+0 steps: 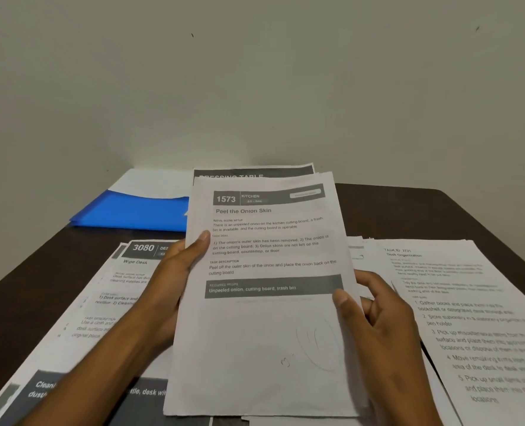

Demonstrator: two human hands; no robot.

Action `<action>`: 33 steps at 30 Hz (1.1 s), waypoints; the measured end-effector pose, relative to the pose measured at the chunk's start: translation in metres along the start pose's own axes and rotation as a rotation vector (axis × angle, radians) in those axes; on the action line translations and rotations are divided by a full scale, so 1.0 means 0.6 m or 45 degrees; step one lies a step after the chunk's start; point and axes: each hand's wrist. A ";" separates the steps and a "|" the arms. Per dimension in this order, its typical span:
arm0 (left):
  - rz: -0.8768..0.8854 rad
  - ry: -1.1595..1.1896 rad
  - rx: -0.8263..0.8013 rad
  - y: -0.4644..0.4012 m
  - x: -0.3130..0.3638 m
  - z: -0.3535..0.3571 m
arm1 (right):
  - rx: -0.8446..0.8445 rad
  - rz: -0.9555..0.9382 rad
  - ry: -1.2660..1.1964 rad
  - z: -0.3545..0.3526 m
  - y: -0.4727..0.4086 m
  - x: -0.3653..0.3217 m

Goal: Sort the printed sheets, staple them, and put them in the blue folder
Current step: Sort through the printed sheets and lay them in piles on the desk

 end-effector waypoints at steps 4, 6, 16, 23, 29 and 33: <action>0.002 0.011 0.024 0.000 0.001 -0.006 | -0.007 -0.009 -0.015 0.000 0.002 0.005; 0.010 0.024 0.037 0.002 0.002 -0.007 | -0.001 -0.013 -0.015 -0.002 0.001 0.004; 0.169 0.121 0.273 -0.009 0.034 -0.037 | 0.452 0.107 -0.063 -0.107 -0.088 -0.012; 0.163 0.244 0.423 -0.014 0.038 -0.047 | 0.593 0.241 -0.162 -0.194 -0.166 0.003; 0.198 0.202 0.438 -0.021 0.036 -0.051 | 0.564 0.257 -0.141 -0.203 -0.173 0.031; 0.212 0.116 0.416 -0.009 0.036 -0.041 | 0.521 0.290 -0.122 -0.198 -0.187 0.037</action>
Point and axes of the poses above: each hand's wrist, its own y-axis away from the middle knuckle, its own z-axis out of the palm, x = y × z, and after that the axes turned 11 degrees about x, right-handed
